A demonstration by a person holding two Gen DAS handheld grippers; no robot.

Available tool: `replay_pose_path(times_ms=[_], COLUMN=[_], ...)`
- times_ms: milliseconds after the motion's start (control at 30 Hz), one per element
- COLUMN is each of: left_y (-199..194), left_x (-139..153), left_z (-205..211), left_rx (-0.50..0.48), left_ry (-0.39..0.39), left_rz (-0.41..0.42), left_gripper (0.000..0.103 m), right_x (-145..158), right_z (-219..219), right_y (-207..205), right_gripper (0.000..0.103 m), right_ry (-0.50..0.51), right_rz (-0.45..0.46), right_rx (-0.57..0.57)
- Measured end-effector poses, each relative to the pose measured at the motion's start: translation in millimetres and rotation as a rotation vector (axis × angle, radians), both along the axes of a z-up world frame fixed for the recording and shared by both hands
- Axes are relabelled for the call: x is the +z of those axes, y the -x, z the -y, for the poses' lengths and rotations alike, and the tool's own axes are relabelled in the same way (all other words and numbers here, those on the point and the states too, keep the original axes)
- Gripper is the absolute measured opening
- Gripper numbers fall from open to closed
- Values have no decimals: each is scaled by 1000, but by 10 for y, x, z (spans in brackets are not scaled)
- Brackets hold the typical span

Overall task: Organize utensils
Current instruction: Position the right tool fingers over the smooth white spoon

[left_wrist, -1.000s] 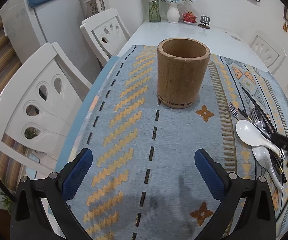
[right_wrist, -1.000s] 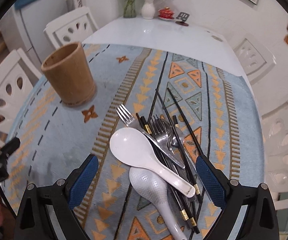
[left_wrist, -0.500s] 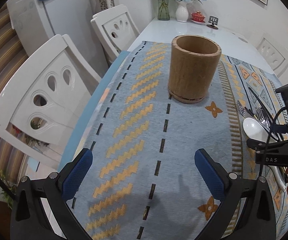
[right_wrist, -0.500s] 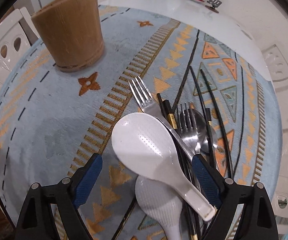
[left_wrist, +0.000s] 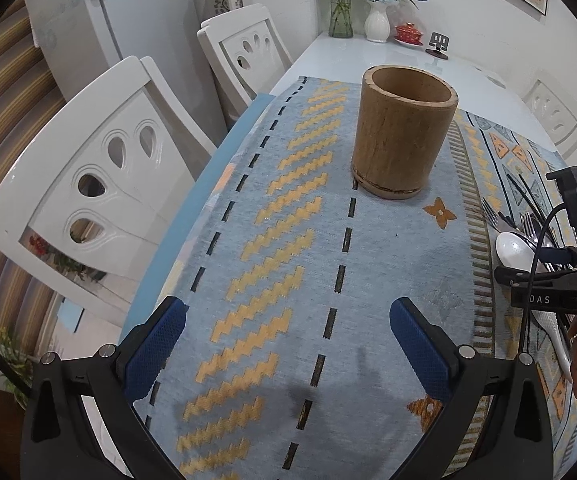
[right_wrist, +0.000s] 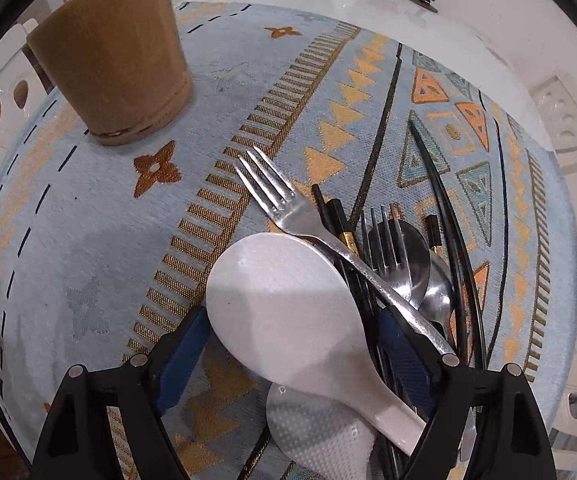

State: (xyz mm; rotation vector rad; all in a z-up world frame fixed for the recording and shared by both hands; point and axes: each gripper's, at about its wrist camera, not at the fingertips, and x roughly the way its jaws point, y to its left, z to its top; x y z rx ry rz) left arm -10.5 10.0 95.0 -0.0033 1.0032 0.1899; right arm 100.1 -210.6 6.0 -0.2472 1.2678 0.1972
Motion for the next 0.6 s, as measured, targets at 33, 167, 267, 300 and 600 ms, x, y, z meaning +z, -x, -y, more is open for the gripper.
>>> replay_pose_path(times_ms=[33,167,267,300,600], left_y=[8,50,76,81,53], left_x=[2,6,9,10,3], left_z=[0,3,-3,-9,28], left_rx=[0,1,7,8,3], left_ry=[-1,-9,-7,-6,6], left_rz=[1,2,1,2,25], left_gripper=[102,102,102,102,102], right_x=[2,46,71,81,158], right_z=[-2,-28,5,29,334], right_y=[3,71,47,28,-40], right_gripper=[83,77,69,69,68], right_ry=[0,5,-8,-27,-203], right_rz=[2,13,12,5,-72], right_rx=[1,-2,-22,-35,-146])
